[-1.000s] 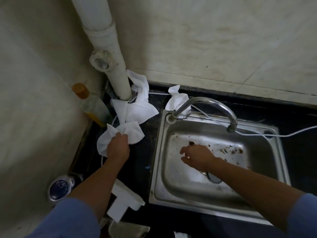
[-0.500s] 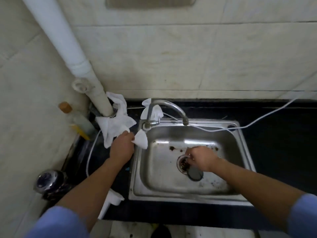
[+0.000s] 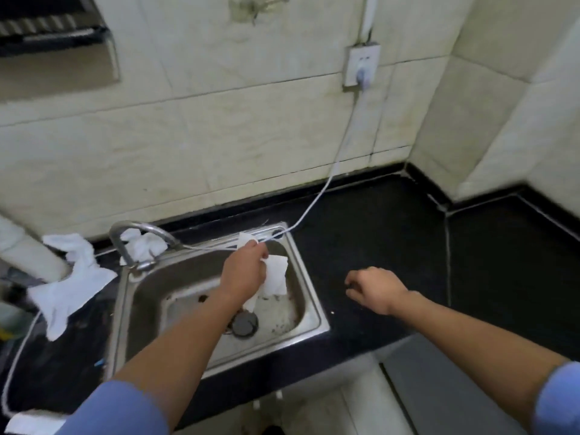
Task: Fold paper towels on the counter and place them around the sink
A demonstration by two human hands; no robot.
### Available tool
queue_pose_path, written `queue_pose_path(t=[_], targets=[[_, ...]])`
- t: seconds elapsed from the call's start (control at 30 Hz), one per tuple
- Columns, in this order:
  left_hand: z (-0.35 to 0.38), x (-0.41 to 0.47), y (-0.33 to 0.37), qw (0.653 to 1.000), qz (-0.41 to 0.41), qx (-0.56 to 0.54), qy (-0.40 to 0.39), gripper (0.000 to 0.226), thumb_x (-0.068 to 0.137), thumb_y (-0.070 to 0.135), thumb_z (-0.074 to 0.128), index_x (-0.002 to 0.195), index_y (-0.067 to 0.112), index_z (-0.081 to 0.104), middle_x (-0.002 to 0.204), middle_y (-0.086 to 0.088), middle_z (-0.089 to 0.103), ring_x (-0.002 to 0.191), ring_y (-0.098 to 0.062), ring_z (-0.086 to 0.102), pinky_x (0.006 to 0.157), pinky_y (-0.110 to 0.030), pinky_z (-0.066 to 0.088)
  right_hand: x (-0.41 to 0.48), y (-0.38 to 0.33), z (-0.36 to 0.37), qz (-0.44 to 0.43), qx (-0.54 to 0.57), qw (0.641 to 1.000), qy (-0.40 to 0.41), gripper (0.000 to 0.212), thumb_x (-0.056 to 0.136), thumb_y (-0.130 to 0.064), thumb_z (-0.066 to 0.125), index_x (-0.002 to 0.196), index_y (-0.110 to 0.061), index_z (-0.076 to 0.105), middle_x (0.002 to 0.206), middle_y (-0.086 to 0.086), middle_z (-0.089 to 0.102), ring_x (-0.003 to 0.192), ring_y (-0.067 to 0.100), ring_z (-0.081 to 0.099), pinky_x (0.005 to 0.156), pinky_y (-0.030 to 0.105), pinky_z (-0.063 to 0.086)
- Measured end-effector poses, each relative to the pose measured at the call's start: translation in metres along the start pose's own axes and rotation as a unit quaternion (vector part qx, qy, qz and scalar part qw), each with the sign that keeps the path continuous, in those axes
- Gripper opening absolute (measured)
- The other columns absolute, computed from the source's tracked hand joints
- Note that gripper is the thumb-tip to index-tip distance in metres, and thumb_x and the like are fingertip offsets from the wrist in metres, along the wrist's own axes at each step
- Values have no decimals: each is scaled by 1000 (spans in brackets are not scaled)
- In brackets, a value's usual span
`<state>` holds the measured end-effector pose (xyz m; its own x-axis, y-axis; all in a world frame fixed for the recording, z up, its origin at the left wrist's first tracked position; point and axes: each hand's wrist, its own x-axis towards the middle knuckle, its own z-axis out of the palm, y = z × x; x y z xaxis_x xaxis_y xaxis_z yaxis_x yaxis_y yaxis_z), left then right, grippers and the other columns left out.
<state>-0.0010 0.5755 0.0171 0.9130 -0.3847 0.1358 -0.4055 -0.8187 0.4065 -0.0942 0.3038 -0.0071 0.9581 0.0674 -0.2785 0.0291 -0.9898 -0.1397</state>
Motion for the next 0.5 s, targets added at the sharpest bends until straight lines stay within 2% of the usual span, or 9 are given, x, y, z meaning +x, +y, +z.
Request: queue_pose_path(t=[0.27, 0.5], targets=[[68, 68, 137, 990, 121, -32, -64, 17, 81, 5, 52, 92, 14, 60, 96, -4, 60, 84, -31, 57, 72, -39, 46, -67, 117, 4, 143, 47, 989, 14, 30, 91, -46, 49, 115, -29, 57, 107, -2, 68, 100, 24, 63, 79, 36, 52], [134, 104, 194, 978, 135, -91, -127, 15, 83, 5, 50, 90, 13, 60, 92, -1, 58, 80, -25, 56, 68, -35, 43, -76, 179, 13, 225, 72, 972, -12, 30, 93, -45, 49, 116, -29, 57, 108, -2, 66, 101, 23, 61, 81, 35, 50]])
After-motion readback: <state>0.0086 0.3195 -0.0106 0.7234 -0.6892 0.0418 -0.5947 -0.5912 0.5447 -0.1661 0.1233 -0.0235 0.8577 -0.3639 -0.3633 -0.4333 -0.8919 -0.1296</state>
